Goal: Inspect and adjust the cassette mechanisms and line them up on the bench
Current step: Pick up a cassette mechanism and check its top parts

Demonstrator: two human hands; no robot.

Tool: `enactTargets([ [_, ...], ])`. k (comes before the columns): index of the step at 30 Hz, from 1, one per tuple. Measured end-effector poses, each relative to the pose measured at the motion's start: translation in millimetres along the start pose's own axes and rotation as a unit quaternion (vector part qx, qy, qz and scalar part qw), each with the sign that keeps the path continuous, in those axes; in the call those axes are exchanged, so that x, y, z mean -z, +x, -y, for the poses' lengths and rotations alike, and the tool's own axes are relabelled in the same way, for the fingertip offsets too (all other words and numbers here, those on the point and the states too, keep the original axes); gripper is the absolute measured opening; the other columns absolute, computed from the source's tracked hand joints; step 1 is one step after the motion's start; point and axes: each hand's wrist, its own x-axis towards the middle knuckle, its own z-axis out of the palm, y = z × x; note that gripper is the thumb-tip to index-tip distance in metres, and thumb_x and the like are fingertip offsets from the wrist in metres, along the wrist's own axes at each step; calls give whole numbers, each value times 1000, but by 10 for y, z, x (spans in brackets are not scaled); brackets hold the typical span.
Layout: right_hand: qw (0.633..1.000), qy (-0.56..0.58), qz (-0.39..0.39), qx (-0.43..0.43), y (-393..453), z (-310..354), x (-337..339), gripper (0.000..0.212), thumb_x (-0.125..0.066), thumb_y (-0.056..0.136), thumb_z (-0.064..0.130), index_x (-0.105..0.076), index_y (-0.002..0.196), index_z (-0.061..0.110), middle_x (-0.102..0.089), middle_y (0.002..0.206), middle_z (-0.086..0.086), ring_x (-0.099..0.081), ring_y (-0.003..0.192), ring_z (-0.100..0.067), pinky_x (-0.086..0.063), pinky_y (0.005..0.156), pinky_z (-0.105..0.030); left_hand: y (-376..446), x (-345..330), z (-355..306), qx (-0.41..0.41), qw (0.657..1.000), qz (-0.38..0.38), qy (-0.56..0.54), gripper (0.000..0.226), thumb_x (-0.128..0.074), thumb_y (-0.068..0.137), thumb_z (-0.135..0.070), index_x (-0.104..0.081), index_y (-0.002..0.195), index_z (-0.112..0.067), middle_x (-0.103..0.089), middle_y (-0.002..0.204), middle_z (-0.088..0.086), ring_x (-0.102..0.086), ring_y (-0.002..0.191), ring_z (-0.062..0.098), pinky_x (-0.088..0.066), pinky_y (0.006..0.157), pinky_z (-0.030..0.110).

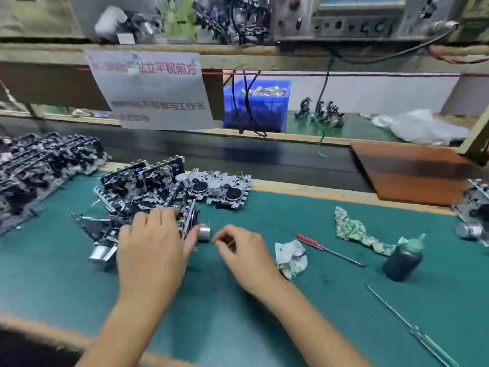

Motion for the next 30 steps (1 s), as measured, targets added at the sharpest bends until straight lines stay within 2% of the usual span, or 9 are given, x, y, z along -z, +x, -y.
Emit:
enactTargets([
  [3,998,-58,7,-29,135,-10,-76,18,-50,92,18,-63,105,16,-65,108,-3,-57,100,-23,-42,83,-31,162,-127,46,71,987,105,104,40,-38,96,-52,-51,85,-16,-68,87,7,-63,86,28,-38,72,36],
  [6,972,-230,-29,-38,75,-131,-60,20,-45,95,23,-57,110,21,-57,114,-1,-47,109,-22,-35,84,-33,273,-224,55,80,980,157,92,34,-32,100,-48,-38,85,-18,-61,81,1,-53,72,27,-33,59,30],
  [9,941,-326,-68,-69,-62,-325,40,24,-47,93,24,-50,117,19,-47,119,-3,-39,113,-24,-29,87,-34,324,-316,156,88,983,155,47,32,-38,101,-39,-52,93,-12,-59,80,7,-44,69,27,-33,58,31],
  [12,923,-359,-64,-121,-153,-464,150,25,-45,94,15,-47,119,16,-44,122,-6,-40,116,-25,-31,92,-33,361,-340,202,81,983,163,9,31,-40,101,-31,-61,104,-8,-63,87,14,-55,75,32,-36,61,33],
  [15,923,-364,-52,-117,-219,-583,257,31,-43,90,1,-46,118,13,-44,123,-7,-39,116,-26,-33,91,-32,364,-308,202,74,982,172,-26,29,-42,100,-29,-62,108,-9,-64,86,13,-59,79,33,-38,62,33],
  [18,932,-343,-44,-105,-281,-685,402,36,-44,86,-3,-49,116,15,-46,122,-4,-38,116,-23,-28,76,-27,419,-230,122,44,981,177,-68,24,-44,99,-29,-61,112,-17,-62,78,4,-52,63,21,-37,58,31],
  [20,932,-341,-50,-113,-324,-764,513,37,-42,85,-5,-52,113,17,-47,126,-2,-37,119,-21,-22,71,-25,463,-183,0,6,976,197,-94,23,-45,99,-29,-60,116,-23,-68,87,3,-47,57,13,-37,57,30],
  [25,929,-338,-69,-136,-454,-997,778,33,-45,89,-3,-56,105,23,-51,113,5,-38,109,-16,-25,64,-27,550,-115,-397,-66,977,188,-72,27,-42,100,-31,-63,112,-21,-68,98,9,-62,89,29,-43,66,32],
  [30,945,-285,-101,-129,-591,-1138,900,22,-46,91,5,-61,97,20,-55,109,7,-40,109,-14,-35,67,-29,601,-163,-853,-104,958,229,-136,30,-43,99,-30,-68,100,-14,-69,91,13,-62,91,33,-48,73,34],
])
